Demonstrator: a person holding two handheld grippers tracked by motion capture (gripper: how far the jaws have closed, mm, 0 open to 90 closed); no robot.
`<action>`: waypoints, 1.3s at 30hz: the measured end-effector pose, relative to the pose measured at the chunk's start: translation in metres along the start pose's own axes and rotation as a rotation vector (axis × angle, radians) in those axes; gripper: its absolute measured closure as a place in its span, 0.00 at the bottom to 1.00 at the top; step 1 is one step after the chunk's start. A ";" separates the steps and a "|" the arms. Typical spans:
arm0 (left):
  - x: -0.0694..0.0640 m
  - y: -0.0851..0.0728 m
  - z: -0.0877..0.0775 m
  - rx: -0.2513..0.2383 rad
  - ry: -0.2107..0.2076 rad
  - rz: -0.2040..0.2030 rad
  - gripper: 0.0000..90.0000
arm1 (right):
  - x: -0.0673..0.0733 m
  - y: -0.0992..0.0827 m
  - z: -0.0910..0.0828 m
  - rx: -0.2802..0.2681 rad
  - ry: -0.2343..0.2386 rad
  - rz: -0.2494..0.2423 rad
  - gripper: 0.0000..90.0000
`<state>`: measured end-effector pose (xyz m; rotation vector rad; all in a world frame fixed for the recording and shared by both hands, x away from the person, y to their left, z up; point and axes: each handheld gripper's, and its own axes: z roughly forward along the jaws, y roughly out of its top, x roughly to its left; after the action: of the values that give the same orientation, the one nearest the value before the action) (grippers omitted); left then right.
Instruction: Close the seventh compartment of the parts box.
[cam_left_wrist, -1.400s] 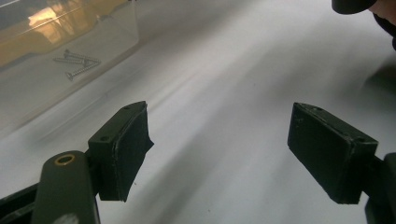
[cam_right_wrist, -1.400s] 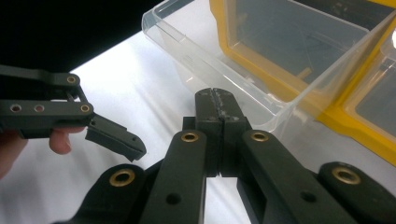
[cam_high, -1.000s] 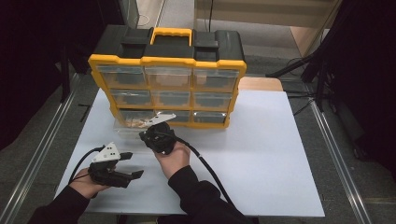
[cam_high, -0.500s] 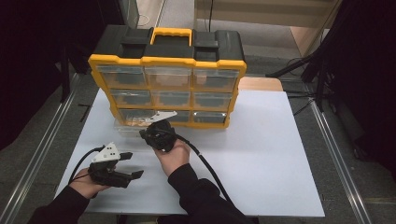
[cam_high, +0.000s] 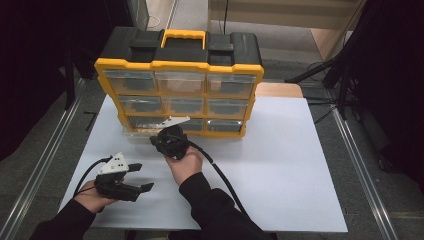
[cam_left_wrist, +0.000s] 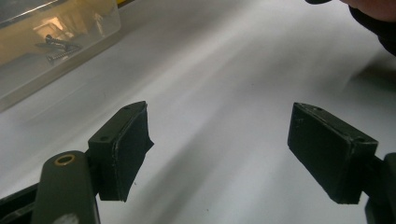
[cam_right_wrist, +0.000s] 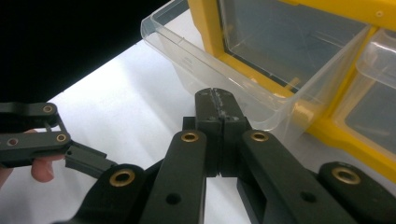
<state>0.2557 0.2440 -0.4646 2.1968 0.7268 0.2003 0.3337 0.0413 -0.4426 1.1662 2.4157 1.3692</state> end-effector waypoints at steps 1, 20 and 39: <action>0.000 0.000 0.000 -0.001 0.000 -0.001 0.23 | 0.000 0.001 0.000 0.001 -0.001 0.002 1.00; 0.000 0.000 -0.001 -0.003 0.001 -0.001 0.23 | -0.010 0.009 0.008 -0.016 -0.017 0.032 1.00; 0.000 0.000 -0.001 -0.004 -0.004 -0.001 0.23 | -0.020 0.022 0.019 -0.041 -0.072 0.039 1.00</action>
<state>0.2557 0.2448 -0.4639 2.1930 0.7243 0.1966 0.3681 0.0473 -0.4417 1.2370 2.3170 1.3565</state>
